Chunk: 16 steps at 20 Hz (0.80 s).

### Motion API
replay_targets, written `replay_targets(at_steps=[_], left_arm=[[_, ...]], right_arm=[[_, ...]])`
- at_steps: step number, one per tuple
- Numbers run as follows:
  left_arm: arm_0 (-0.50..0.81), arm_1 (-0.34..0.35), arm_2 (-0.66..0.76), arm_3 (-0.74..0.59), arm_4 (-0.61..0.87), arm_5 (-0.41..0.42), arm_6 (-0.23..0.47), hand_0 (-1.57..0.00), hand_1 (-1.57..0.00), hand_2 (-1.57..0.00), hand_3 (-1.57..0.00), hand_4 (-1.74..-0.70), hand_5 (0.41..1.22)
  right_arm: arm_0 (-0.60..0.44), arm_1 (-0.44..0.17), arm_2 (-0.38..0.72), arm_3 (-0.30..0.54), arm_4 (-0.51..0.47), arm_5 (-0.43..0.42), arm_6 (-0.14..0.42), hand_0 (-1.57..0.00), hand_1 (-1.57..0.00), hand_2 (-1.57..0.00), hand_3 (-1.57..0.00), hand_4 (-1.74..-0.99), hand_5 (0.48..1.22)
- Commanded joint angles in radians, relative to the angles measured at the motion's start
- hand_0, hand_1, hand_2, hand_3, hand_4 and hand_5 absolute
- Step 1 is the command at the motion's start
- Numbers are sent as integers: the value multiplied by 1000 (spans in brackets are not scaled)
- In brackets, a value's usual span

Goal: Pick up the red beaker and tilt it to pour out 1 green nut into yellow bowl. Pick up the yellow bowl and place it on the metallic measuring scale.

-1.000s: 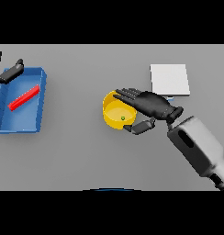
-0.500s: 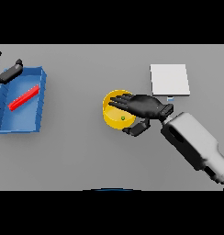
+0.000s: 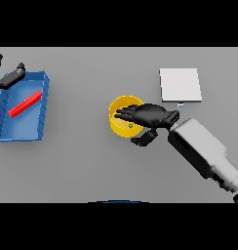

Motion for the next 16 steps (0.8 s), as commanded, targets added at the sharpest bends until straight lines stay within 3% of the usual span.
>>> replay_targets(at_steps=[1,4,7,10,12,13,16], left_arm=[[5,2,6,-9,7,-1,-1,1,1,1,1,-794,728],[3,-1,-1,-19,1,1,5,1,1,1,1,-793,730],[19,-12,-4,-35,-1,12,16,1,1,1,1,-796,730],[16,-13,-9,-35,-9,16,25,1,1,1,1,-793,729],[8,-9,-10,-36,-9,10,30,1,1,1,1,-788,732],[1,-3,-4,-24,-6,6,25,1,1,1,1,-791,733],[0,-9,-5,-10,-5,10,6,1,1,1,1,-793,735]], right_arm=[[2,6,2,5,2,-7,-1,1,1,-4,-15,-1286,710],[-9,29,2,39,6,-29,-4,1,1,-27,-60,-1293,738],[-14,36,-4,68,0,-30,-5,-68,-69,-140,-178,-1365,838],[-14,25,11,67,11,-28,-38,-469,-376,-379,-419,-1479,999],[-14,24,14,58,12,-20,-31,-780,-649,-590,-834,-1469,1079],[-14,23,12,56,4,-9,-29,-938,-806,-787,-978,-1521,1108],[-14,22,17,47,-1,-11,-24,-1247,-1179,-1169,-1054,-1621,1163]])
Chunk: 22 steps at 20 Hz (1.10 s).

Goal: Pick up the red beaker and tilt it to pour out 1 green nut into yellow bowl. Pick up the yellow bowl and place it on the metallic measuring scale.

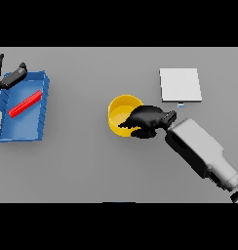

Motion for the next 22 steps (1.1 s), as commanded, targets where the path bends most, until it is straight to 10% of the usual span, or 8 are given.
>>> replay_targets(at_steps=[1,12,22], left_arm=[[6,-1,-1,-11,1,1,-1,1,1,1,1,-793,734],[16,7,2,-19,-6,11,-12,1,1,1,1,-788,733],[7,21,9,-26,1,-1,-8,1,1,1,1,-790,753]], right_arm=[[-2,1,-1,-5,-1,9,9,-1312,-1258,-1250,-1089,-1642,1175],[-21,-97,-71,-161,-69,102,90,-1549,-1544,-1543,-1325,-1721,1217],[-101,-144,-125,-92,-71,84,147,-1506,-1548,-1568,-1324,-1723,1220]])
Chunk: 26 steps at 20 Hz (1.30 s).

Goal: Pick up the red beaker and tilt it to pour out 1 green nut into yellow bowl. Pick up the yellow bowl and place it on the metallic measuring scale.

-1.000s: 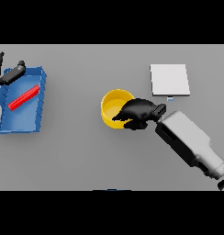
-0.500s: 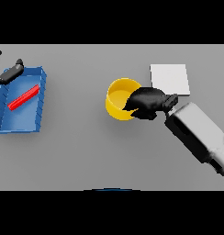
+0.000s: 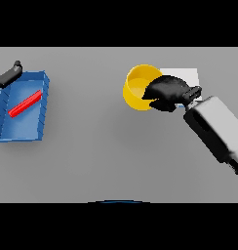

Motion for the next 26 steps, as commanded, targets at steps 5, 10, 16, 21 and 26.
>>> replay_targets(at_steps=[5,10,16,21,26], left_arm=[[-21,2,11,29,4,1,6,1,1,1,1,-803,757],[-18,-4,7,26,5,1,0,1,1,1,1,-801,753],[4,-12,18,-29,18,9,57,1,1,1,1,-830,767],[3,-10,17,-20,17,1,66,1,1,1,1,-846,780],[7,-4,18,-20,16,-4,65,1,1,1,1,-838,776]], right_arm=[[-55,-40,-37,117,13,-45,-18,-1550,-1563,-1570,-1407,-1725,1221],[-90,-60,-40,229,22,-89,-77,-1564,-1568,-1571,-1267,-1723,1221],[-118,-65,-64,424,22,-172,-53,-1529,-1425,-1496,-1491,-1729,1221],[-130,-56,-54,512,28,-200,-58,-1482,-1314,-1403,-1545,-1730,1221],[-147,-53,-43,577,35,-216,-81,-1397,-1205,-1316,-1562,-1730,1221]])
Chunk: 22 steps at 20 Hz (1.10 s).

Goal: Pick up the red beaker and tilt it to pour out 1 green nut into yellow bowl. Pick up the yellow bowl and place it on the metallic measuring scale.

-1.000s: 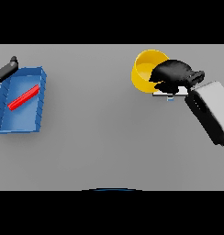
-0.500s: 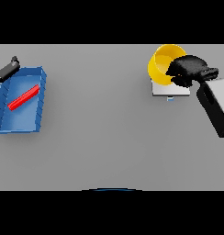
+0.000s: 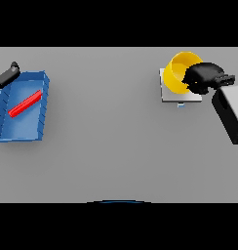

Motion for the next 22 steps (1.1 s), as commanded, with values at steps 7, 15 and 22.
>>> replay_targets(at_steps=[7,15,22], left_arm=[[2,5,12,3,14,-7,-14,1,1,1,1,-847,771],[-14,-7,4,11,5,6,-7,1,1,1,1,-853,771],[19,-10,-6,-38,-3,7,3,1,1,1,1,-851,768]], right_arm=[[-8,17,-25,33,-32,41,31,-1053,-781,-776,-982,-1580,1037],[-11,20,-23,59,-33,73,36,-237,-178,-256,-465,-1471,836],[-15,12,-6,56,-16,71,16,-49,-37,-59,-263,-1414,796]])
